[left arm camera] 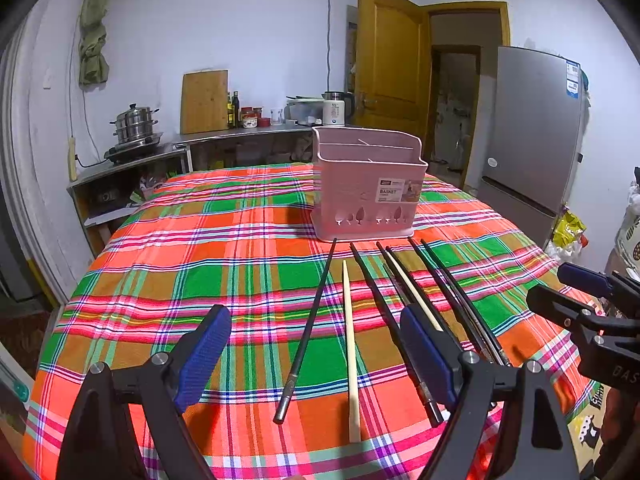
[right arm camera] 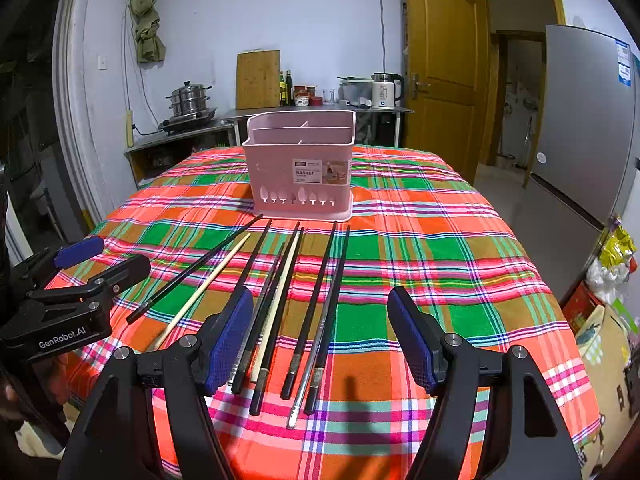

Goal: Organize utensils

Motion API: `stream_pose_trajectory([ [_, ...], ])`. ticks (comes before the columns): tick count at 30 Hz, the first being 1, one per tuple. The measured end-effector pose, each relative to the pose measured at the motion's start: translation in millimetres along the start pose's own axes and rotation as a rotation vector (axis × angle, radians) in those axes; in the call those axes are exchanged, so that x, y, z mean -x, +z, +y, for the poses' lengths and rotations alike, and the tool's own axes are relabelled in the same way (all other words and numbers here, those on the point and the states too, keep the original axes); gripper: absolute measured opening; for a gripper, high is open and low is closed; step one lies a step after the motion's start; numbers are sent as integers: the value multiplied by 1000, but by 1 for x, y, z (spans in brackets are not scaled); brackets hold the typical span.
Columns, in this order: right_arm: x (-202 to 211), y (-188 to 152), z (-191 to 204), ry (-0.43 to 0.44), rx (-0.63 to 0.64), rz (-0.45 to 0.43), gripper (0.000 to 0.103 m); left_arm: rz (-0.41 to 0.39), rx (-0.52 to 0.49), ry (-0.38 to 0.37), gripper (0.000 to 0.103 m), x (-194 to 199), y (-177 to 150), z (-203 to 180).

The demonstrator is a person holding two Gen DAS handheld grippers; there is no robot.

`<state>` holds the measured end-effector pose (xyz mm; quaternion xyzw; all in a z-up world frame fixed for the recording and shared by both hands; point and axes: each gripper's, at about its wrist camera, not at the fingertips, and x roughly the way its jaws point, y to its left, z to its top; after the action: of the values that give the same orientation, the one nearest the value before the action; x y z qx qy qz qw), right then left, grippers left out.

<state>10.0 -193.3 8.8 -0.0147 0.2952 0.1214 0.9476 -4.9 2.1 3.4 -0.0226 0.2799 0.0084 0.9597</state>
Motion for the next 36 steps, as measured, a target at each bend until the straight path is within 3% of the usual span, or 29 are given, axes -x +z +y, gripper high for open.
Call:
stream_pose_trajectory([
  [21, -8, -1, -1, 3, 0, 16, 70, 44, -22, -22, 86, -16, 3, 3],
  [36, -52, 17, -7, 27, -5, 85, 70, 159, -97, -20, 86, -77, 25, 15],
])
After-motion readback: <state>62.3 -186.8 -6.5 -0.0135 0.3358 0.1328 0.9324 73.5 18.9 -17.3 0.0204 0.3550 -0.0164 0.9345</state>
